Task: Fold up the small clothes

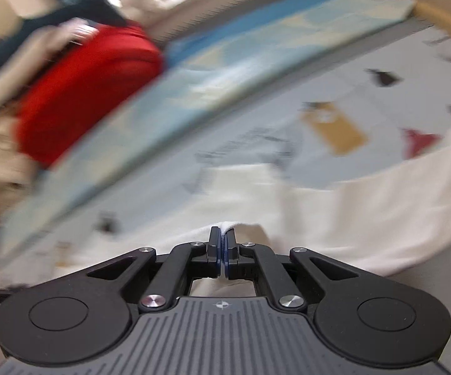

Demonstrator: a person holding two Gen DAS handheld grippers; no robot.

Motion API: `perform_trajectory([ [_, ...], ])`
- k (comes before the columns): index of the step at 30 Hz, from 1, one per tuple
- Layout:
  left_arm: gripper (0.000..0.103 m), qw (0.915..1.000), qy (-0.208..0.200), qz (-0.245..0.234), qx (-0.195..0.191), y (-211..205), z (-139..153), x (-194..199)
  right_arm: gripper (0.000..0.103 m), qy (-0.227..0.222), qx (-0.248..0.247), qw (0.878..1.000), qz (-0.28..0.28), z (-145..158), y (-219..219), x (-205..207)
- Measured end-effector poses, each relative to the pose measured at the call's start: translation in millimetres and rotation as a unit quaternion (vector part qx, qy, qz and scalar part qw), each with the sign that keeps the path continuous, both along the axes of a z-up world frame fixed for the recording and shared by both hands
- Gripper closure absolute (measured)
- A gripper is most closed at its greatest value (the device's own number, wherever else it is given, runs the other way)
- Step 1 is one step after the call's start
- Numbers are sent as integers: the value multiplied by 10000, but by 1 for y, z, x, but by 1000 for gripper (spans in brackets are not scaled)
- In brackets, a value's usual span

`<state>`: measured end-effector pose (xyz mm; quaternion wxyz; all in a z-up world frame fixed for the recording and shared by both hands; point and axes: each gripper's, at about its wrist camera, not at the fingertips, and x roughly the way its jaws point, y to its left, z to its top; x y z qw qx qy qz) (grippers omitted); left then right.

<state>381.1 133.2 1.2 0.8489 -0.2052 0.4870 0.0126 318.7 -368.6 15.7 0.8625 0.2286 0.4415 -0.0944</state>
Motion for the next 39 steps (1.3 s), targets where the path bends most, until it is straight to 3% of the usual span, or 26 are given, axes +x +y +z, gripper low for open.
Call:
perform_trajectory([
  [3,67,9997,189,149,100,7,-9,3,102,149,-231,9991,-309,-9,-22,2],
  [6,67,9996,242,-57,126,-3,-15,4,102,57,-631,9969,-469,-9,-27,4],
  [9,67,9994,290,-206,47,-10,-30,11,102,58,-628,9969,-471,-13,-26,7],
  [14,67,9996,209,-12,-195,-8,-52,23,102,158,-789,9959,-419,-13,-20,10],
  [18,58,9994,217,156,-197,-10,-69,37,102,100,-753,9964,-366,-10,-16,10],
  [21,58,9993,266,51,-262,-18,-78,44,102,75,-731,9968,-321,-10,-15,10],
  [29,60,9991,149,-250,294,-32,-85,50,102,14,-727,9972,-173,-9,-5,15],
  [31,72,9991,148,-305,265,-31,-86,51,102,1,-726,9973,-121,-9,-1,16],
  [32,97,9988,145,-410,206,-32,-85,52,102,-3,-730,9973,-97,-9,0,16],
  [33,101,9982,96,-543,239,-34,-81,52,102,-7,-735,9973,-76,-9,2,17],
  [36,101,9935,-224,-663,898,-35,-60,50,102,-109,-625,9980,-32,-8,5,18],
  [39,101,9921,-232,-496,1127,-18,-55,51,102,-306,-510,9981,127,-3,9,18],
])
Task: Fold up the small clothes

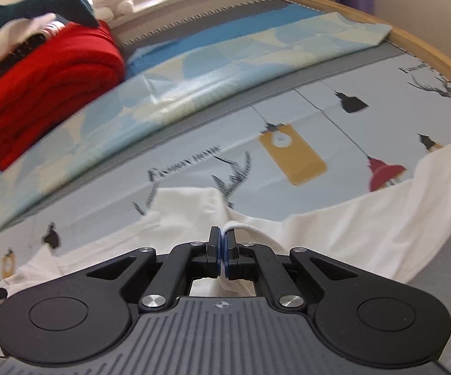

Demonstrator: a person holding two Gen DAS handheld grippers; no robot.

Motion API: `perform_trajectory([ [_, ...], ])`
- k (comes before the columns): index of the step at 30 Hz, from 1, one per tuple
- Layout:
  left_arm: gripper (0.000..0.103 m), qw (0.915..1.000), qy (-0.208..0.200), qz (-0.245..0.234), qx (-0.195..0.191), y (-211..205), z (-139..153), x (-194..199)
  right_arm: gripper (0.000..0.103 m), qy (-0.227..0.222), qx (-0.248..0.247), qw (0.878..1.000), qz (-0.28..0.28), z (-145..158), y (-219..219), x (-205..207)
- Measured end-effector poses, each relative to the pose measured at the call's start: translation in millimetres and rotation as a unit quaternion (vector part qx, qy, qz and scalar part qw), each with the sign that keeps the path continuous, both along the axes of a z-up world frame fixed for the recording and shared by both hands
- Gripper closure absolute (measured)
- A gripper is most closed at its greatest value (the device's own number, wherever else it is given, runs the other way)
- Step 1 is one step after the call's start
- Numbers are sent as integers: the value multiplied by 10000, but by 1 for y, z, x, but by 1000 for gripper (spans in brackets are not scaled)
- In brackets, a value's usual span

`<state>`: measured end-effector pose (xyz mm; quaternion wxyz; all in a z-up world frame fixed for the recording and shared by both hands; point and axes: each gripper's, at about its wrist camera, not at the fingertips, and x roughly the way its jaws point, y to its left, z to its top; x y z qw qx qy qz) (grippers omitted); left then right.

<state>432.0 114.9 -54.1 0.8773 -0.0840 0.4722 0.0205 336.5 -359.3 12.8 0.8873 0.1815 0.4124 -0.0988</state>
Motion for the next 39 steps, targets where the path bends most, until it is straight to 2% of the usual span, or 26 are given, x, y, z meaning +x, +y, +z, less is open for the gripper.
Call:
perform_trajectory([
  [4,97,9991,250,212,279,15,-5,1,102,106,-17,9998,180,-3,5,4],
  [6,95,9991,273,265,196,22,4,-2,102,244,-48,9996,130,-7,3,7],
  [8,95,9996,232,179,-41,23,18,-11,102,282,-60,9995,139,-10,0,9],
  [10,95,9990,264,-173,-310,12,26,-24,102,256,-84,9995,156,-12,-4,11],
  [11,95,9973,359,-504,-405,4,23,-31,102,245,-78,9995,175,-13,-6,12],
  [13,94,9888,714,-1246,-414,-14,9,-46,102,261,3,9993,271,-16,-10,17],
  [15,92,9753,1183,-1865,34,-29,-15,-61,102,330,46,9987,381,-20,-14,20],
  [16,92,9685,1402,-2003,461,-32,-28,-68,102,375,39,9984,411,-22,-15,21],
  [17,98,9608,1562,-2072,981,-31,-39,-74,102,426,20,9983,394,-24,-18,22],
  [18,98,9580,1496,-2134,1199,-31,-38,-80,102,483,21,9982,354,-25,-21,22],
  [20,97,9624,1502,-1937,1173,-28,-19,-86,102,490,230,9983,236,-26,-29,20],
  [22,95,9702,1062,-1818,1203,-29,16,-98,102,374,476,9980,159,-22,-35,16],
  [23,94,9752,844,-1739,1077,-29,36,-105,101,283,554,9979,179,-18,-36,14],
  [25,82,9840,493,-1577,669,-29,63,-119,99,165,650,9973,283,-14,-38,11],
  [26,68,9870,339,-1492,484,-30,71,-124,98,133,687,9971,304,-11,-38,10],
  [27,61,9896,182,-1393,322,-30,76,-128,98,113,738,9968,290,-9,-40,8],
  [30,61,9931,31,-1163,116,-36,66,-128,98,71,877,9960,148,-3,-46,1],
  [32,63,9937,444,-921,459,-43,50,-116,98,88,914,9958,-3,-1,-50,-5],
  [33,63,9937,374,-872,590,-48,51,-113,98,118,1008,9948,-66,-2,-53,-8],
  [36,63,9961,137,-684,544,-45,55,-98,95,319,1740,9837,-313,-14,-61,-16],
  [38,63,9980,100,-471,417,-39,56,-90,87,547,2290,9709,-445,-30,-63,-17],
  [39,63,9985,131,-382,357,-36,54,-87,80,660,2507,9646,-490,-37,-63,-16],
])
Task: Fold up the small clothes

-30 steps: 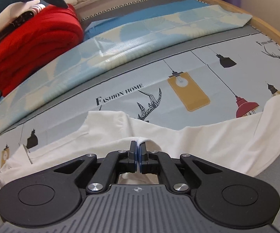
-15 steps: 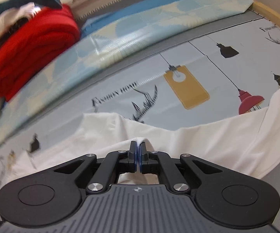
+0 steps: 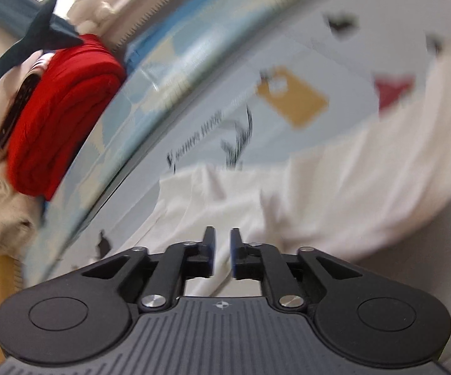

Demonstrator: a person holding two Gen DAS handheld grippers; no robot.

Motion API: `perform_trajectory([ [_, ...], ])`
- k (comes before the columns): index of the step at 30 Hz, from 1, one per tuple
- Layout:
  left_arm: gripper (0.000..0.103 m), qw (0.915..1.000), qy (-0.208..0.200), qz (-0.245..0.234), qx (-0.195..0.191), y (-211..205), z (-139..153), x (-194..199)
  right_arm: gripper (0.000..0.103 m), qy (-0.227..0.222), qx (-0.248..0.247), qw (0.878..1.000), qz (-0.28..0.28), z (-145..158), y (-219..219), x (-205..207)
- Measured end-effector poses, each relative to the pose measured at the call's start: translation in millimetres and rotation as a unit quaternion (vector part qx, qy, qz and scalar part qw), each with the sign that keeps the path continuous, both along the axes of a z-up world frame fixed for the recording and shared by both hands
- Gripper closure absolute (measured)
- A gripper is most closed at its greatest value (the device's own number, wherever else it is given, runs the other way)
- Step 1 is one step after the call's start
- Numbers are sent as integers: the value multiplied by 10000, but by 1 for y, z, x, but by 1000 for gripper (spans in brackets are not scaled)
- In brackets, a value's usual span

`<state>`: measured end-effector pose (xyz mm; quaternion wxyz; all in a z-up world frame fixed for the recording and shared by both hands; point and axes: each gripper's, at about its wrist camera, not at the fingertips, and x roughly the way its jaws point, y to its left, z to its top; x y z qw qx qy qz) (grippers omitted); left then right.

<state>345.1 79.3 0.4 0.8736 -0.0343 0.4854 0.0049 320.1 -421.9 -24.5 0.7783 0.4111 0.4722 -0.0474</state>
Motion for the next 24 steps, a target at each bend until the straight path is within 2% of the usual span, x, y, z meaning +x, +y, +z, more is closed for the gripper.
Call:
perform_trajectory([
  [2,63,9999,5,96,-102,2,0,5,76,203,255,9994,-148,-15,1,3],
  [8,62,9999,-71,-61,-88,-5,1,7,76,586,230,9958,-666,-44,6,14],
  [13,62,9999,-73,-117,24,-2,0,4,75,586,198,9937,-934,-52,8,21],
  [14,62,9999,-62,-124,43,-1,0,3,77,585,141,9934,-979,-52,9,21],
  [15,62,9999,-70,-128,56,0,0,3,92,576,42,9932,-1008,-51,8,20],
  [16,62,9999,-82,-120,64,2,0,2,101,570,-72,9934,-991,-47,10,20],
  [17,62,9999,-91,-104,67,4,1,1,101,524,-130,9939,-963,-41,12,20],
  [19,62,9999,-120,-70,54,7,3,1,102,45,-139,9966,-815,-18,20,18],
  [21,62,9999,-143,-65,48,9,5,0,102,-740,-201,9959,-477,14,31,16],
  [24,62,9998,-173,-90,66,11,7,-2,102,-1917,-513,9801,4,56,43,1],
])
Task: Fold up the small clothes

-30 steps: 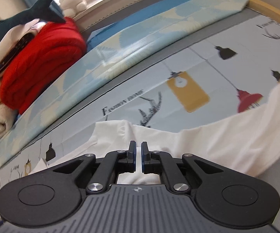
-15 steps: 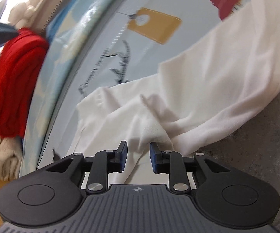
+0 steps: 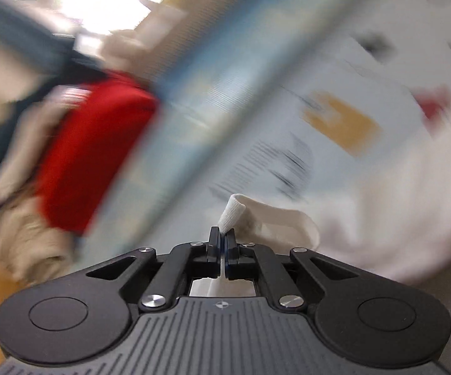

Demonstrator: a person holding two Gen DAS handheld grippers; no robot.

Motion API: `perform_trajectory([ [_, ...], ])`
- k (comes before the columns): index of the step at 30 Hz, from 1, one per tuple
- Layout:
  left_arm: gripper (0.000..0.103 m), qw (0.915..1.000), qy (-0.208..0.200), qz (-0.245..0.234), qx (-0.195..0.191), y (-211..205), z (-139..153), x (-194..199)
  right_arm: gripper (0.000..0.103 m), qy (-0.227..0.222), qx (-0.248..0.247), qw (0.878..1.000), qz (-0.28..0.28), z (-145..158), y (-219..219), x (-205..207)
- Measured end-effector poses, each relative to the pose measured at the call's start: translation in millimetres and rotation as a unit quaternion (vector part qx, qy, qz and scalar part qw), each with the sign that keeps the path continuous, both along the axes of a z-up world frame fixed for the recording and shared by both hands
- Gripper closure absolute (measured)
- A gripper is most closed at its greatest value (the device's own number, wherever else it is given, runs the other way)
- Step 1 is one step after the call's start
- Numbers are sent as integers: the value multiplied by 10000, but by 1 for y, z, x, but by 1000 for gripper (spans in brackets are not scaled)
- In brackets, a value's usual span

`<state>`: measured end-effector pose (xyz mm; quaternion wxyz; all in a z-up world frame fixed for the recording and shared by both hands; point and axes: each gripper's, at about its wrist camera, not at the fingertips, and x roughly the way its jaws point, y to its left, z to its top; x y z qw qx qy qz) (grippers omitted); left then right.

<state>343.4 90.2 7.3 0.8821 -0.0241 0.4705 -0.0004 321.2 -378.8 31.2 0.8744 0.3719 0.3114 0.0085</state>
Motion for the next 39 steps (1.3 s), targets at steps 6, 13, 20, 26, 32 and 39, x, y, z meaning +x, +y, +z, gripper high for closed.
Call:
perform_trajectory([
  [6,62,10000,13,17,58,3,0,-1,101,1767,-817,9808,132,-50,-18,-3],
  [13,61,9998,65,-185,-18,-14,-3,-1,98,1497,-839,9850,-166,-59,-36,-16],
  [20,61,9967,654,-448,-151,-19,-34,2,97,1775,-627,9821,-105,-79,-45,-8],
  [26,61,9927,1111,-456,-72,-7,-63,3,94,1604,-676,9847,-32,-67,-40,-3],
  [32,61,9901,1262,-614,71,-8,-76,-2,83,1685,-605,9838,19,-69,-40,1],
  [39,62,9831,1043,-1465,340,-34,-68,-13,83,1670,-628,9839,115,-67,-33,3],
])
